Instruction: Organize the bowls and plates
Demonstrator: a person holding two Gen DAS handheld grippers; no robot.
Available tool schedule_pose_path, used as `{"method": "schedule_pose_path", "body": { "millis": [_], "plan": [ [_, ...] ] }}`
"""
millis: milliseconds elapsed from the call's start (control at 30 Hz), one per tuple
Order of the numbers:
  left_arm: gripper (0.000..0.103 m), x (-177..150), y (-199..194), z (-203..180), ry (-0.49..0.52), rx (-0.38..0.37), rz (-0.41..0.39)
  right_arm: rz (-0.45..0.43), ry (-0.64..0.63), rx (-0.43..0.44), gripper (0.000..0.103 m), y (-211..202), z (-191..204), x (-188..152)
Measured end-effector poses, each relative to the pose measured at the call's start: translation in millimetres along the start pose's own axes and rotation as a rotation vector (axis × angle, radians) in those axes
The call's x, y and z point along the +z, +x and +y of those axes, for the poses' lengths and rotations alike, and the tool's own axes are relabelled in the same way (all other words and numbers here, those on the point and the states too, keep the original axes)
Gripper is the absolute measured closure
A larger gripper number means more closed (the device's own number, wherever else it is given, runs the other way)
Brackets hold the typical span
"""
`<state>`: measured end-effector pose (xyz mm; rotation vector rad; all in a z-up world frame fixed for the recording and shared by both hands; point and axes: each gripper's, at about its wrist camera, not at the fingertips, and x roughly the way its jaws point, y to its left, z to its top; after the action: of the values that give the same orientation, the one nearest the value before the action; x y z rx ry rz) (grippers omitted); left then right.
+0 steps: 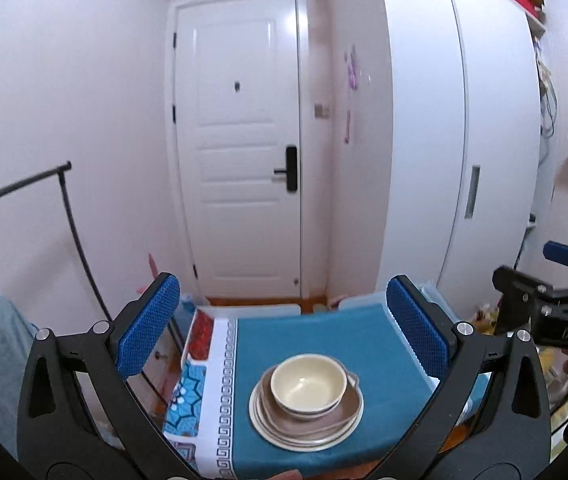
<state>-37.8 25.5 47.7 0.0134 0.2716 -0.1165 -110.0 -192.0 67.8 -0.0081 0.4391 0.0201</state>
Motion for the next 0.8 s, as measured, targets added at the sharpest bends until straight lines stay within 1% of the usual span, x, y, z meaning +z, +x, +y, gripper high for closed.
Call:
{"method": "schedule_pose_path", "body": {
  "millis": [33,133,233,300,800],
  "plan": [
    [0.0,1,-3,0,-0.006,-0.002,-0.014,-0.016,0.0,-0.018,0.001,-3,-1,0],
    [0.0,2,-9,-1,-0.012,0.005,-0.032,-0.049,0.025,-0.027,0.001,-10,-5,-1],
    [0.0,1,-11,-1,-0.014,0.011,-0.035,-0.068,0.025,-0.046,0.001,-17,-6,0],
    [0.0,0,-14,1,-0.013,0.015,-0.037,-0.079,0.029,-0.039,0.001,-21,-6,1],
    [0.0,-2,-13,-2,0.009,0.04,-0.047,-0.104,0.034,-0.038,0.001,-20,1,9]
  ]
}}
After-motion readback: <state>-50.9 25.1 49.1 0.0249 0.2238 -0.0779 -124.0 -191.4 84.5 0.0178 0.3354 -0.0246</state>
